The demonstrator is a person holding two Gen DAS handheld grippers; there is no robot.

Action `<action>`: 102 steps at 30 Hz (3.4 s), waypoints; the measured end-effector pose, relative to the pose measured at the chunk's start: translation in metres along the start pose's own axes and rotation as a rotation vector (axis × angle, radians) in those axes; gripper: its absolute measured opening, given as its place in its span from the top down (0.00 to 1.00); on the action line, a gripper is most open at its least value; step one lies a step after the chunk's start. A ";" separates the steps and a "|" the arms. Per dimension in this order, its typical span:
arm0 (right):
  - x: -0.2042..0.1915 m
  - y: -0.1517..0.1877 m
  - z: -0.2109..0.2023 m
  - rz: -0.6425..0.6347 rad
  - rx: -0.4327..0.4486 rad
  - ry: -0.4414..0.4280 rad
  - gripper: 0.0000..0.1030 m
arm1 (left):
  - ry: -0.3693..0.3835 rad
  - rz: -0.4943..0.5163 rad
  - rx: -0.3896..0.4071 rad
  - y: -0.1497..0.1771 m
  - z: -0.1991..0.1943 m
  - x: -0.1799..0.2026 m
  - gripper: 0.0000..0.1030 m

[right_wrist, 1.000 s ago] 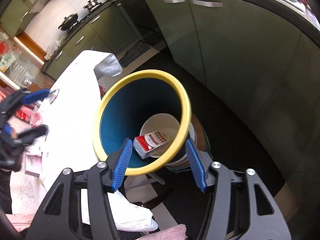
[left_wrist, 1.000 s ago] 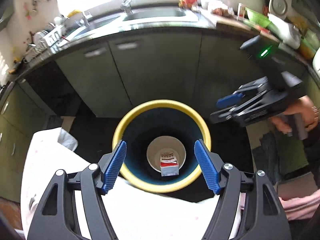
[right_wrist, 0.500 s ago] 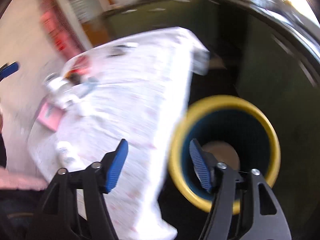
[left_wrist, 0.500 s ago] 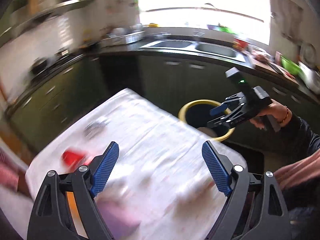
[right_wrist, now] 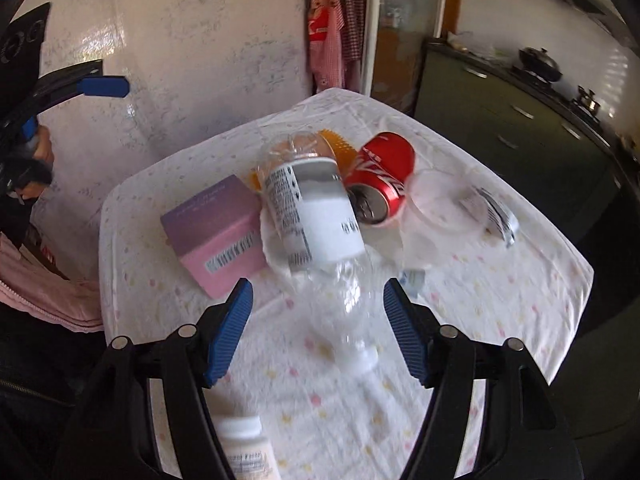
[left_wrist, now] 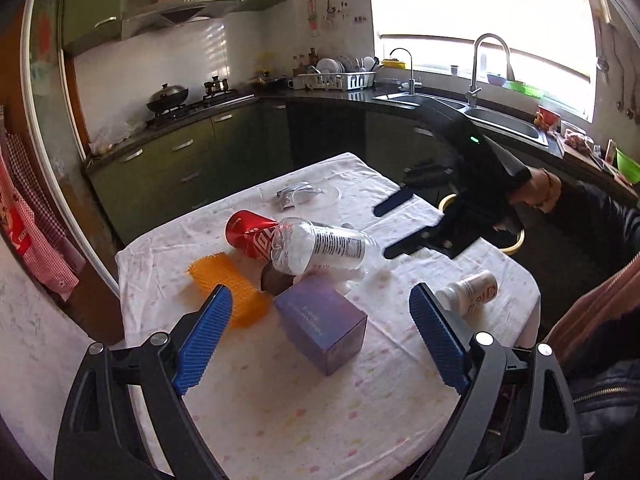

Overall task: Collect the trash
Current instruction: 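Grasp the clear plastic water bottle around its middle with the right gripper, then carry the water bottle with the right gripper over the bin and release, then reach the left gripper to the purple cream box and grasp it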

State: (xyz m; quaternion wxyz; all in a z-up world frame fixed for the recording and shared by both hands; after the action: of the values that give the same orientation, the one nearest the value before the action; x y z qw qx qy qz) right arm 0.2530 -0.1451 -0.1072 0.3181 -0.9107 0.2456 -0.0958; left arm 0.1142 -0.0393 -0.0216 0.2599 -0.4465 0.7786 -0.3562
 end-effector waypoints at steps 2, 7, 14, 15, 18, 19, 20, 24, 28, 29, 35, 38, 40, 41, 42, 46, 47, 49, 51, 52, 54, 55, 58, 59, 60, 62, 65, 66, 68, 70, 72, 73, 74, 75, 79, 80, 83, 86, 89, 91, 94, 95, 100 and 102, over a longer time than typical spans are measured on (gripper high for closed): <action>0.001 -0.014 0.007 -0.010 -0.009 -0.012 0.38 | -0.007 0.015 0.000 0.004 0.000 0.001 0.14; 0.003 -0.029 0.018 -0.060 -0.059 -0.013 0.40 | -0.008 0.015 -0.007 0.013 0.002 -0.001 0.14; 0.002 -0.036 0.043 -0.110 -0.150 -0.029 0.43 | -0.005 -0.023 -0.007 0.023 0.004 -0.012 0.14; 0.001 -0.036 0.046 -0.114 -0.159 -0.032 0.43 | -0.006 -0.026 -0.007 0.024 0.005 -0.013 0.14; 0.000 -0.038 0.056 -0.124 -0.179 -0.048 0.43 | -0.005 -0.033 -0.006 0.026 0.006 -0.015 0.13; -0.001 -0.038 0.059 -0.127 -0.184 -0.054 0.44 | -0.004 -0.035 -0.006 0.027 0.007 -0.015 0.13; -0.002 -0.037 0.061 -0.128 -0.189 -0.056 0.44 | -0.004 -0.035 -0.007 0.027 0.007 -0.015 0.14; -0.003 -0.037 0.063 -0.130 -0.179 -0.051 0.49 | -0.004 -0.033 -0.013 0.030 0.010 -0.014 0.13; 0.004 -0.040 0.044 -0.083 -0.120 -0.046 0.50 | -0.004 -0.026 -0.017 0.031 0.012 -0.012 0.13; 0.008 -0.040 0.038 -0.066 -0.101 -0.039 0.50 | -0.002 -0.026 -0.016 0.031 0.012 -0.011 0.13; 0.022 -0.041 -0.001 0.050 0.012 -0.033 0.51 | 0.007 -0.015 -0.007 0.028 0.011 -0.002 0.13; 0.026 -0.038 -0.020 0.096 0.058 -0.009 0.51 | 0.016 -0.006 -0.003 0.026 0.011 0.004 0.13; 0.029 -0.035 -0.033 0.121 0.086 0.017 0.51 | 0.020 0.000 -0.001 0.024 0.012 0.008 0.13; 0.031 -0.032 -0.042 0.139 0.105 0.030 0.51 | 0.024 0.003 0.001 0.023 0.011 0.009 0.13; 0.034 -0.030 -0.050 0.153 0.117 0.041 0.51 | 0.027 0.005 0.002 0.023 0.012 0.011 0.13; 0.047 -0.011 -0.080 0.207 0.152 0.130 0.51 | 0.048 0.021 0.000 0.019 0.016 0.025 0.13; 0.054 -0.001 -0.092 0.236 0.159 0.162 0.51 | 0.050 0.029 -0.001 0.019 0.018 0.028 0.13; 0.070 0.021 -0.109 0.289 0.160 0.236 0.50 | 0.051 0.047 -0.003 0.018 0.021 0.034 0.13; 0.090 0.050 -0.124 0.356 0.151 0.307 0.50 | 0.058 0.056 -0.005 0.016 0.024 0.039 0.13; 0.099 0.063 -0.129 0.385 0.145 0.336 0.50 | 0.067 0.053 -0.006 0.015 0.027 0.041 0.13; 0.120 0.099 -0.139 0.462 0.119 0.418 0.50 | 0.081 0.043 -0.010 0.013 0.031 0.044 0.13; 0.128 0.114 -0.141 0.489 0.107 0.443 0.50 | 0.086 0.036 -0.015 0.012 0.035 0.045 0.13; 0.150 0.163 -0.141 0.580 0.066 0.509 0.50 | 0.086 0.021 -0.026 0.010 0.044 0.047 0.13; 0.155 0.181 -0.139 0.606 0.051 0.531 0.50 | 0.083 0.017 -0.030 0.010 0.047 0.048 0.13; 0.161 0.194 -0.137 0.628 0.037 0.549 0.50 | 0.077 0.013 -0.034 0.009 0.049 0.048 0.13; 0.170 0.216 -0.130 0.665 0.018 0.566 0.50 | 0.069 0.008 -0.038 0.008 0.053 0.049 0.13; 0.180 0.244 -0.118 0.716 -0.012 0.599 0.49 | 0.061 0.000 -0.046 0.008 0.058 0.049 0.13; 0.183 0.250 -0.116 0.729 -0.016 0.604 0.48 | 0.059 -0.003 -0.048 0.008 0.059 0.049 0.13; 0.184 0.258 -0.114 0.755 -0.007 0.602 0.48 | 0.059 -0.008 -0.054 0.008 0.062 0.050 0.13; 0.179 0.260 -0.116 0.766 0.012 0.605 0.47 | 0.057 -0.010 -0.059 0.009 0.064 0.051 0.12; 0.168 0.259 -0.119 0.777 0.042 0.602 0.45 | 0.051 -0.009 -0.062 0.010 0.066 0.052 0.11; 0.162 0.258 -0.122 0.787 0.061 0.597 0.45 | 0.047 -0.009 -0.062 0.011 0.067 0.052 0.10; 0.155 0.257 -0.125 0.796 0.076 0.596 0.44 | 0.044 -0.010 -0.062 0.012 0.068 0.053 0.09; 0.147 0.257 -0.128 0.803 0.089 0.600 0.43 | 0.039 -0.010 -0.064 0.014 0.069 0.053 0.09; 0.116 0.250 -0.138 0.809 0.134 0.620 0.40 | -0.005 -0.016 -0.097 0.023 0.078 0.053 0.08; 0.110 0.250 -0.140 0.813 0.146 0.620 0.39 | -0.018 -0.021 -0.106 0.025 0.081 0.053 0.07; 0.092 0.248 -0.144 0.834 0.180 0.593 0.39 | -0.056 -0.049 -0.130 0.032 0.088 0.049 0.07; 0.081 0.247 -0.148 0.844 0.196 0.592 0.39 | -0.094 -0.120 -0.148 0.038 0.096 0.040 0.05; 0.073 0.243 -0.150 0.844 0.211 0.589 0.38 | -0.138 -0.206 -0.177 0.047 0.106 0.029 0.05; 0.068 0.241 -0.151 0.850 0.226 0.580 0.38 | -0.157 -0.248 -0.198 0.053 0.115 0.024 0.05; 0.066 0.238 -0.149 0.854 0.245 0.563 0.38 | -0.175 -0.320 -0.216 0.061 0.126 0.018 0.05; 0.064 0.238 -0.148 0.854 0.246 0.560 0.38 | -0.179 -0.345 -0.221 0.063 0.130 0.016 0.05; 0.063 0.237 -0.142 0.868 0.249 0.552 0.38 | -0.206 -0.438 -0.222 0.069 0.143 0.008 0.17; 0.063 0.238 -0.140 0.878 0.253 0.548 0.37 | -0.217 -0.453 -0.223 0.069 0.146 0.007 0.24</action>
State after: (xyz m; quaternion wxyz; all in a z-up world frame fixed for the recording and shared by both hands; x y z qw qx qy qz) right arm 0.1696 -0.4129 -0.1458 0.3597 -0.6183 0.6643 -0.2168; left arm 0.1813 -0.0692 -0.1654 0.2048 -0.6708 0.6608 -0.2674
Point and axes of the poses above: each gripper's, at about its wrist camera, not at the fingertips, and z roughly the way its jaws point, x to its right, y to its underside, the point moved 6 cm from there along z, roughly the way its jaws point, and after that the axes turned 1 degree about y, right-handed, at the moved point
